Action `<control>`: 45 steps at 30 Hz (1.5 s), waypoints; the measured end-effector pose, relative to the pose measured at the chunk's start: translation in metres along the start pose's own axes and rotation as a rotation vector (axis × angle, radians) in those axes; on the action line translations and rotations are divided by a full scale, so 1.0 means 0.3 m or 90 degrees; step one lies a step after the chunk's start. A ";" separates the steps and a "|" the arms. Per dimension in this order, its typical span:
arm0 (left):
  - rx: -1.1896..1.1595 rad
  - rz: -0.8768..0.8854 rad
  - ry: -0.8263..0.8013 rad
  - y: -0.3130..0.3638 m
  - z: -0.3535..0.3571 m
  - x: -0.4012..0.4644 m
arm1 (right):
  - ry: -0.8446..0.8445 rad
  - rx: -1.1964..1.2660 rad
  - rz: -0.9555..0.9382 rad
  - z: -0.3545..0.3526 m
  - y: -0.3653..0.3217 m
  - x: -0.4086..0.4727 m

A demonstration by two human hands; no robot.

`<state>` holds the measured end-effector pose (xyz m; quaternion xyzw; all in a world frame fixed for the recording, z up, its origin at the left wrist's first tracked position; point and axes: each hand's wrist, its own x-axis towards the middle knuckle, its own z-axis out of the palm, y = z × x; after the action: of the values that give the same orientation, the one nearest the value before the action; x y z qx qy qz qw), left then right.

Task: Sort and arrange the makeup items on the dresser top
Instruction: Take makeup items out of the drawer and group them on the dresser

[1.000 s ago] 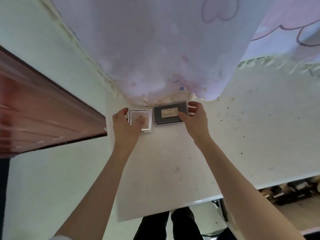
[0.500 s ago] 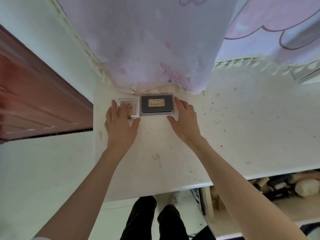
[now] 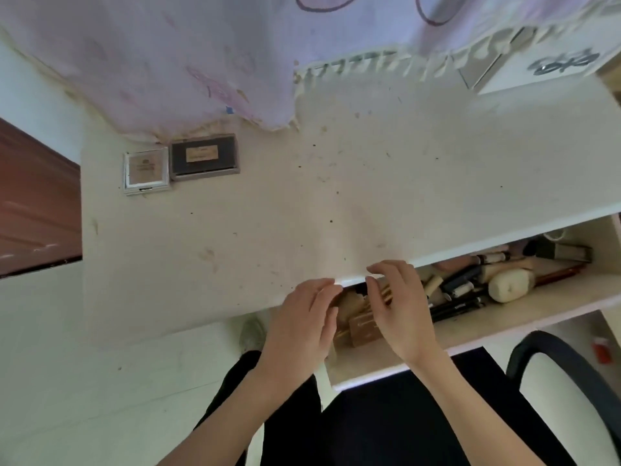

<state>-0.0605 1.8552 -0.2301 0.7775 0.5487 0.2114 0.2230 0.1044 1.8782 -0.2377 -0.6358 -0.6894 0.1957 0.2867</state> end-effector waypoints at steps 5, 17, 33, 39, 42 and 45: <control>0.021 0.035 -0.188 0.036 0.175 -0.051 | -0.273 -0.168 0.031 -0.023 0.184 -0.053; 0.132 -0.272 -0.318 0.075 0.329 0.080 | -0.478 -0.354 0.017 0.051 0.374 0.016; -0.004 -0.400 -0.387 0.060 0.383 0.159 | -0.605 -0.387 -0.015 0.036 0.390 0.045; -0.032 -0.412 -0.407 0.036 0.380 0.170 | -0.699 -0.373 0.033 0.030 0.394 0.053; -0.035 -0.408 -0.412 0.035 0.378 0.179 | -0.705 -0.351 0.043 0.024 0.393 0.056; -0.027 -0.393 -0.416 0.028 0.375 0.182 | -0.672 -0.324 0.052 0.016 0.386 0.064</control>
<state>0.0272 1.8914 -0.3119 0.5984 0.6513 -0.1110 0.4532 0.1893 1.9108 -0.3121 -0.5270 -0.7391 0.3254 -0.2648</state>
